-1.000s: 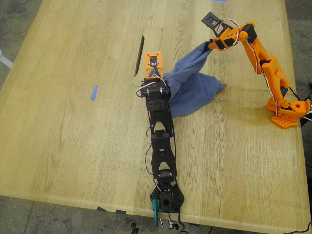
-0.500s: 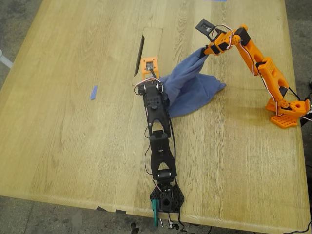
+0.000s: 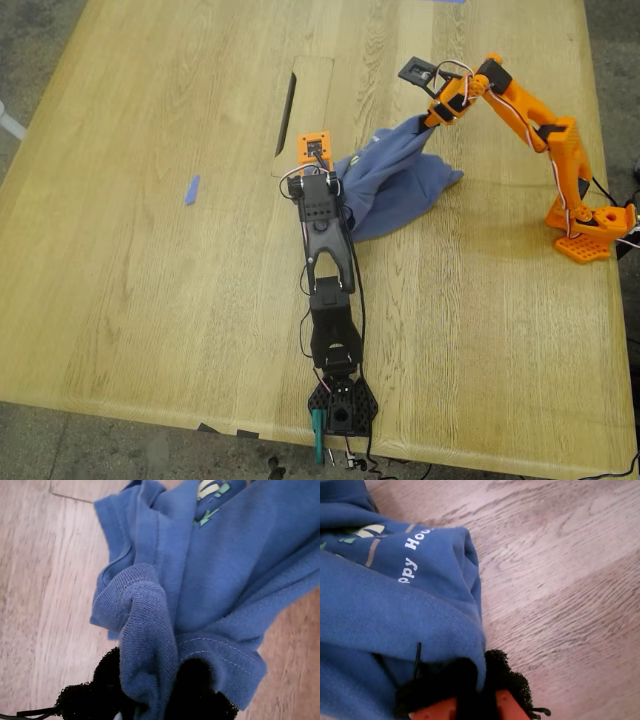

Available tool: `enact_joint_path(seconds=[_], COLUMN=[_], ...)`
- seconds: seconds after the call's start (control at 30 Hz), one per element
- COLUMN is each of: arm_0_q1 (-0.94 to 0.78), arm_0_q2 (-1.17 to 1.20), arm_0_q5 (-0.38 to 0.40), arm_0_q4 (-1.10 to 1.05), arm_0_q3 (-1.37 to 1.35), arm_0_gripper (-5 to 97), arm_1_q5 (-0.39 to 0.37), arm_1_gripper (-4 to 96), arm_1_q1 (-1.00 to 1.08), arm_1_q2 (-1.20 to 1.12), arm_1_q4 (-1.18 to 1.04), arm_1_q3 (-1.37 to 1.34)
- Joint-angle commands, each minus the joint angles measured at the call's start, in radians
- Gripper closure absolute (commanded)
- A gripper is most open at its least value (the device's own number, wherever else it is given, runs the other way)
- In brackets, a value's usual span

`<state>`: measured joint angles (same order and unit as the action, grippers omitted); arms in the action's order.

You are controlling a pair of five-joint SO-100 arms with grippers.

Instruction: Fold a T-shirt

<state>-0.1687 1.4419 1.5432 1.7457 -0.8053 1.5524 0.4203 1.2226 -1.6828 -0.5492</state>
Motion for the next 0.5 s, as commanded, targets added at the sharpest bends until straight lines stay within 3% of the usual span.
enact_joint_path(seconds=[0.0, 0.13, 0.3, 0.47], arm_0_q1=[0.014, 0.058, 0.089, 0.135], arm_0_q2=[0.344, 0.546, 0.643, 0.729], arm_0_q5=[0.014, 0.015, 0.015, 0.018], arm_0_q4=[-0.072, -0.31, -0.456, -0.561], arm_0_q3=[-0.201, -0.508, -0.617, -0.738], arm_0_gripper=[92, 92, 92, 92], arm_1_q5=[-0.005, -0.017, -0.029, -0.038], arm_1_gripper=[91.4, 91.4, 91.4, 91.4], arm_1_q1=[0.011, -0.005, -0.048, -0.077], arm_1_q2=[0.101, 0.216, 0.512, 0.66], arm_1_q4=[-0.006, -0.002, 0.146, 0.245], arm_1_q3=[-0.037, -0.207, -0.686, -0.917])
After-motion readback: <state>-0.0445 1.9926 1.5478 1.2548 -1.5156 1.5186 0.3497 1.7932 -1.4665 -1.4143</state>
